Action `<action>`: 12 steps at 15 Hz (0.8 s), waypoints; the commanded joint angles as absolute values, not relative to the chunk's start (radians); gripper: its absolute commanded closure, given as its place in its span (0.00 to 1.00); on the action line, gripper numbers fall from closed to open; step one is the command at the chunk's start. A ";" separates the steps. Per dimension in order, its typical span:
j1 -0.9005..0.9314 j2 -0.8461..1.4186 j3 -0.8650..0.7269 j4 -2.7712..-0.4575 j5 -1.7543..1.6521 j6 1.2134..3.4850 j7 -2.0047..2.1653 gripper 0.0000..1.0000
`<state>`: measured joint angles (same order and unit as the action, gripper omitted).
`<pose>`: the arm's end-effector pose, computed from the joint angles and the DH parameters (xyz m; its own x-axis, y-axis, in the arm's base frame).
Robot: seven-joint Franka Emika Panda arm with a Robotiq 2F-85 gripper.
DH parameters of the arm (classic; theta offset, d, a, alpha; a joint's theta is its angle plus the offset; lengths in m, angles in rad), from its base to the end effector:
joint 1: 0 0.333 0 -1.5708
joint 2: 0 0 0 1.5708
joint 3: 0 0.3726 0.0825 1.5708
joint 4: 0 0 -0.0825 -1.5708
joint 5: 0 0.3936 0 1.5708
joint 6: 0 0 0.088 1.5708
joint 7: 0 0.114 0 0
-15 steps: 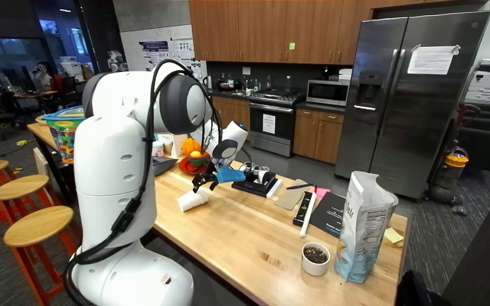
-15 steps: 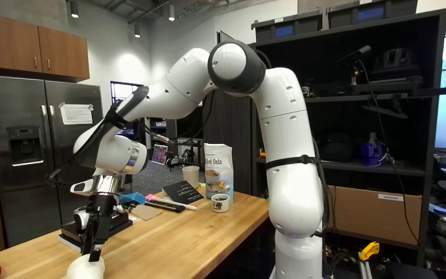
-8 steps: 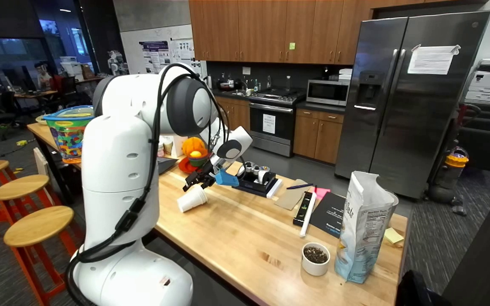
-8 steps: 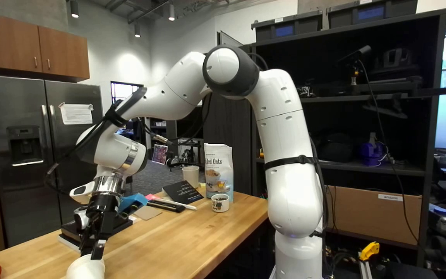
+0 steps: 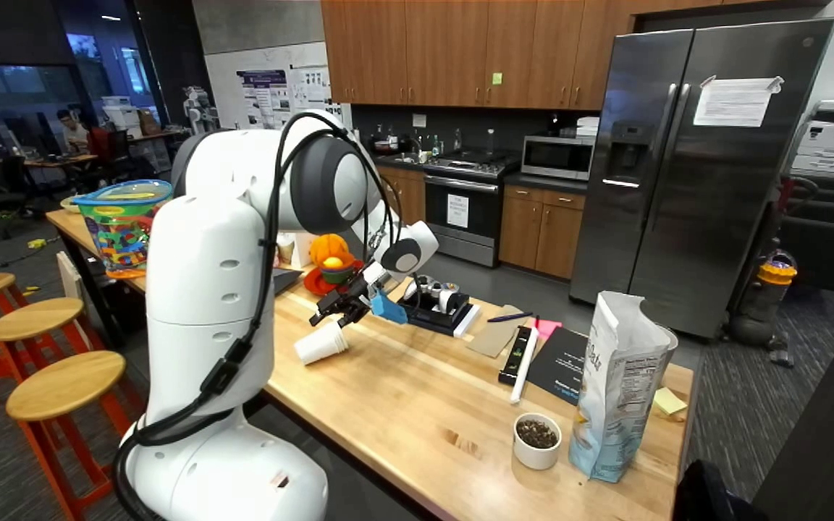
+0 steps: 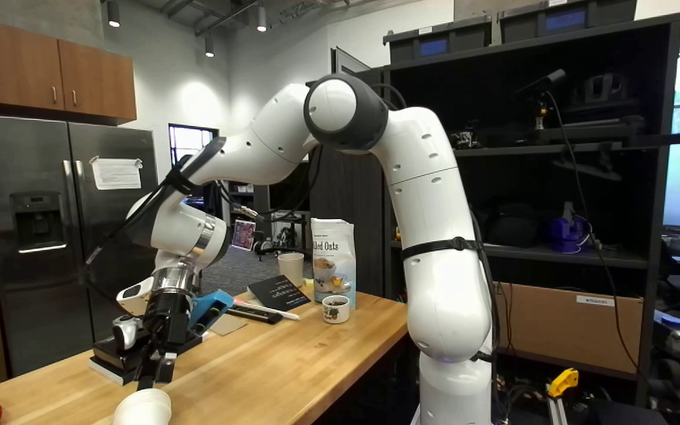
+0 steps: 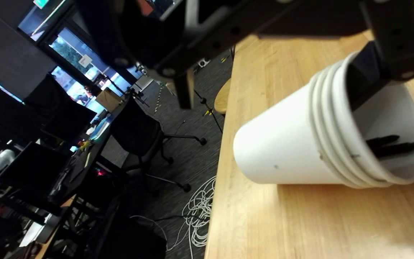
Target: Move the cups to the left
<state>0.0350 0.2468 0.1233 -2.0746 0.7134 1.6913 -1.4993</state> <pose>0.5194 0.1486 0.3433 0.3816 0.8035 0.4569 0.7636 0.0045 -0.6456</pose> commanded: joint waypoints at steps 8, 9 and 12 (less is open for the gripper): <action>0.032 0.242 0.115 -2.096 0.724 1.680 -1.481 0.79; 0.032 0.240 0.114 -2.100 0.725 1.681 -1.480 0.88; 0.030 0.234 0.110 -2.110 0.728 1.684 -1.465 1.00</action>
<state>0.0365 0.2590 0.1191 -2.0857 0.7122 1.6827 -1.4839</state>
